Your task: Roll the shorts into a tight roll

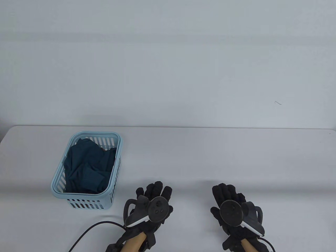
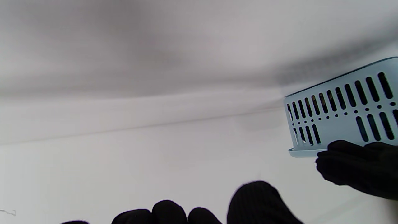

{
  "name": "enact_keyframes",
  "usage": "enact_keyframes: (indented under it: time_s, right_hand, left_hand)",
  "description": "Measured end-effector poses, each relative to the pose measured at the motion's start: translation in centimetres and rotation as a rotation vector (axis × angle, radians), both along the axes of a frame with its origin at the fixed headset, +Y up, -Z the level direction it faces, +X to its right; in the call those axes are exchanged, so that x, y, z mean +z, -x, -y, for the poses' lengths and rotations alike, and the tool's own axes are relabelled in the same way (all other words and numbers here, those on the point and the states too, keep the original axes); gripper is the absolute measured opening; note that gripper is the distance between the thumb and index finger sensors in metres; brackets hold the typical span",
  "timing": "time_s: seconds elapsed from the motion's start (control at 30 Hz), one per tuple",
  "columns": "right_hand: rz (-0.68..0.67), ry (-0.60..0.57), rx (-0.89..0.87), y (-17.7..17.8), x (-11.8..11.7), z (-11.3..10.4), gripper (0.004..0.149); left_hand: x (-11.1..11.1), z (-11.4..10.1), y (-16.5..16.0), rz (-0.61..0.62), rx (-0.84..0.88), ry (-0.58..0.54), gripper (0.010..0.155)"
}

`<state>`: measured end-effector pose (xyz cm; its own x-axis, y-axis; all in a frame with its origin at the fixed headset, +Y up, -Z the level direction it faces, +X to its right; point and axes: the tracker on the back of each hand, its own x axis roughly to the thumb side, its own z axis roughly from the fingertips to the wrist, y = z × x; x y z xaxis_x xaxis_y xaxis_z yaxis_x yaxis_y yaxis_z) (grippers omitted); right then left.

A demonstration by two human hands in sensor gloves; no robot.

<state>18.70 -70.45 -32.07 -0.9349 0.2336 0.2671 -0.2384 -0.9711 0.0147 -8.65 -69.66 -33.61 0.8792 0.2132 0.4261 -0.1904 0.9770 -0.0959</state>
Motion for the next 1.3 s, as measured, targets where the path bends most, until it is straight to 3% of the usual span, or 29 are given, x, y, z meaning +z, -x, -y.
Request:
enact_keyframes:
  time_s: [0.27, 0.37, 0.57, 0.77, 0.9, 1.3]
  right_hand:
    - [-0.011, 0.009, -0.021, -0.3, 0.1, -0.1, 0.071]
    - [-0.011, 0.016, -0.018, -0.4, 0.0, 0.0, 0.071]
    - [-0.009, 0.029, -0.016, -0.4, 0.0, 0.1, 0.071]
    - [0.003, 0.040, -0.013, -0.5, -0.1, 0.2, 0.071]
    - [0.012, 0.061, -0.010, -0.7, -0.2, 0.5, 0.071]
    - [-0.007, 0.098, -0.079, -0.4, -0.1, 0.2, 0.071]
  left_hand:
    - [-1.6, -4.7, 4.4, -0.131, 0.010, -0.062, 0.068]
    - [-2.5, -6.8, 7.8, -0.228, -0.010, -0.069, 0.071]
    - [-4.6, -8.9, 14.5, -0.418, -0.117, -0.008, 0.077]
    - [-7.4, -9.3, 18.7, -0.542, -0.220, 0.074, 0.081]
    - [-9.8, -8.9, 20.7, -0.616, -0.195, 0.127, 0.082]
    - [-15.3, -6.7, 22.9, -0.702, -0.292, 0.255, 0.084]
